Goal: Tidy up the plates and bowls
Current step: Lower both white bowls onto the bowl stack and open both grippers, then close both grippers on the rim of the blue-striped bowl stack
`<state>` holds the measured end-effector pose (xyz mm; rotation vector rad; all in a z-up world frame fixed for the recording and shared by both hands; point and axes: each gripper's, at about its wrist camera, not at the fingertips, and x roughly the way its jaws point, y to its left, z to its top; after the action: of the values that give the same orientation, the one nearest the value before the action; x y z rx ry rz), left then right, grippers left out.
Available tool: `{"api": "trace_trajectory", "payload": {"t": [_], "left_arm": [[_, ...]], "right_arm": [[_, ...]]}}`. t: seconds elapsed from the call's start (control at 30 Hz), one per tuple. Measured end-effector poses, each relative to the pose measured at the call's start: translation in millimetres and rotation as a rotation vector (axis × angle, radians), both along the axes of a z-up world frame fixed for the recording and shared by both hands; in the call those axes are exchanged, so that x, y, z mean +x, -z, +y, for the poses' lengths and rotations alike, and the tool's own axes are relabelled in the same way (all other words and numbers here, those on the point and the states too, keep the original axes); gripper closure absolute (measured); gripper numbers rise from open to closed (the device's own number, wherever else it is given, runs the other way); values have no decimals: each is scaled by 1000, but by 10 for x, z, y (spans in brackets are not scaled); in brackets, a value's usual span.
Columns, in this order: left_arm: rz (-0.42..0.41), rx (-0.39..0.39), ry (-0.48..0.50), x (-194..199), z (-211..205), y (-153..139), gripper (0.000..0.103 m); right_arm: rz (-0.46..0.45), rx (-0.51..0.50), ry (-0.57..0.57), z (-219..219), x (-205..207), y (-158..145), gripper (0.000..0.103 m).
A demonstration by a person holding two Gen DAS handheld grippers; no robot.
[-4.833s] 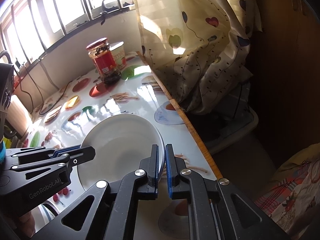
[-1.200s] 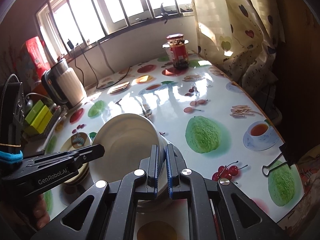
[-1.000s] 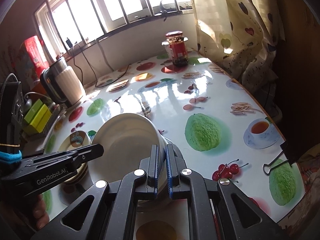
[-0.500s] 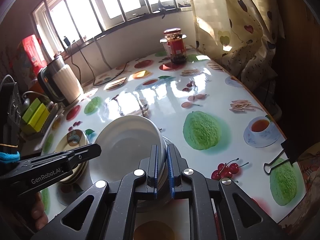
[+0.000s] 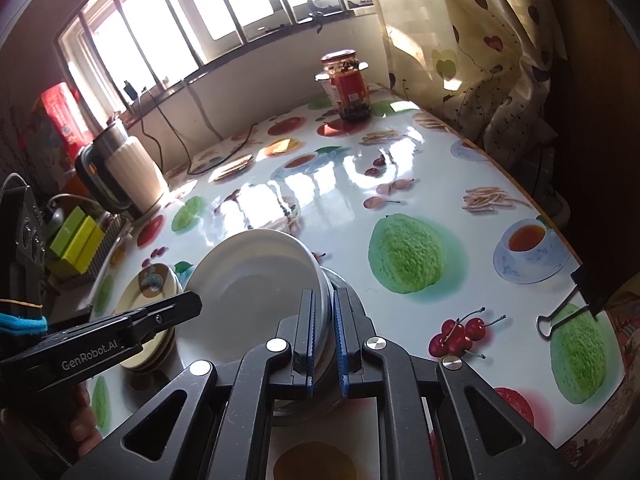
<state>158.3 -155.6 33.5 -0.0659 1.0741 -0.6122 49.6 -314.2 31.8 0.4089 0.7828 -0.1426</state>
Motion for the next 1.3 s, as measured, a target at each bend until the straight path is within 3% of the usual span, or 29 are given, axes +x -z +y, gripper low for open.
{"api": "trace_trajectory", "payload": {"t": [0.23,0.43,0.63,1.0,1.3], "left_arm": [[-30,7,-5,-46,54,-11,86],[-63,-18,-24,-94,182,-52,76],[-67,-38,-67,-124,394,-26,74],[-11,-60,-80,-181,463,200,74],[18,-53,-65,-225,352,337,74]], "right_arm": [[-5,13,-10,1,-14,3,92],[-52,3,-11,-1,-104,-60,72],[-96,-23,9,-37,-236,-121,61],[-72,0,82,-243,-443,84,59],[-38,17,61,-259,-448,295,59]]}}
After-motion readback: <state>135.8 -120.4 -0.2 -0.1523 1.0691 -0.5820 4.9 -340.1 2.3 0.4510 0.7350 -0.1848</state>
